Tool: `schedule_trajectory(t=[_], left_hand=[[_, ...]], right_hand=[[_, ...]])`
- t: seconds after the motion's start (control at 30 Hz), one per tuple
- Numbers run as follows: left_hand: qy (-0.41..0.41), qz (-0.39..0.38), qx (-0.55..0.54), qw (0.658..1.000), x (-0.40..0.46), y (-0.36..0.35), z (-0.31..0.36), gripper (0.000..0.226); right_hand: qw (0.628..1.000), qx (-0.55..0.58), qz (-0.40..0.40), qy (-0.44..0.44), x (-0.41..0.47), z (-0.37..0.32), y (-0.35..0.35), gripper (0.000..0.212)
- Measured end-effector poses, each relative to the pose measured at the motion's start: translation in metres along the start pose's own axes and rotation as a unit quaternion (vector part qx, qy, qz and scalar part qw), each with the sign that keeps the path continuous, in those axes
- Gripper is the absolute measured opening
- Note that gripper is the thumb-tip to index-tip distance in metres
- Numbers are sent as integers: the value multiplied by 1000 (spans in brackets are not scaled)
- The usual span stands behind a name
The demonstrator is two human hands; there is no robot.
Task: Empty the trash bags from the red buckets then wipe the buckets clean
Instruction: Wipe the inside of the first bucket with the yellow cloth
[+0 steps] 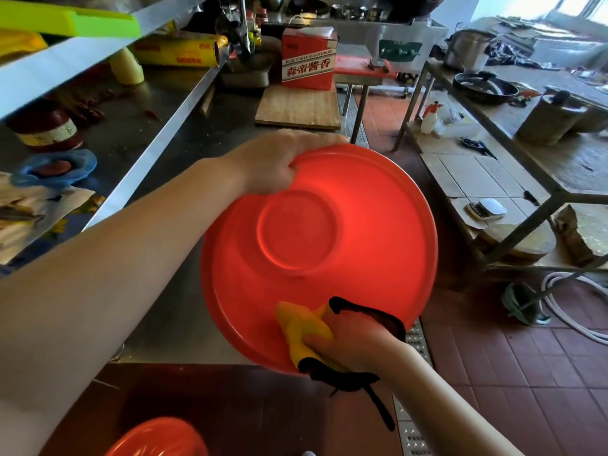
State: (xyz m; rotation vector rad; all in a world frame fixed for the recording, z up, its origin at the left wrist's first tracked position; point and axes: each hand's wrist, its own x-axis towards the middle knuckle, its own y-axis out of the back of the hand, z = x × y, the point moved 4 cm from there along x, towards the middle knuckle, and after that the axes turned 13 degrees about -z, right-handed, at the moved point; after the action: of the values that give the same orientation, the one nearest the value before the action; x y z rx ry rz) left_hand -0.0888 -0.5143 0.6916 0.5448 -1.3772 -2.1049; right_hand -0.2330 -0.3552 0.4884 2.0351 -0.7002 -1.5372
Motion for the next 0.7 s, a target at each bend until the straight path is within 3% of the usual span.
schedule_trajectory(t=[0.5,0.7], left_hand=[[-14,-28,28,999,28,-1,21,80],[-17,-35,34,999,34,0,19,77]], right_hand=[[998,15,-49,-33,85,22,29,84],[997,5,-51,-52,124,22,42,74]])
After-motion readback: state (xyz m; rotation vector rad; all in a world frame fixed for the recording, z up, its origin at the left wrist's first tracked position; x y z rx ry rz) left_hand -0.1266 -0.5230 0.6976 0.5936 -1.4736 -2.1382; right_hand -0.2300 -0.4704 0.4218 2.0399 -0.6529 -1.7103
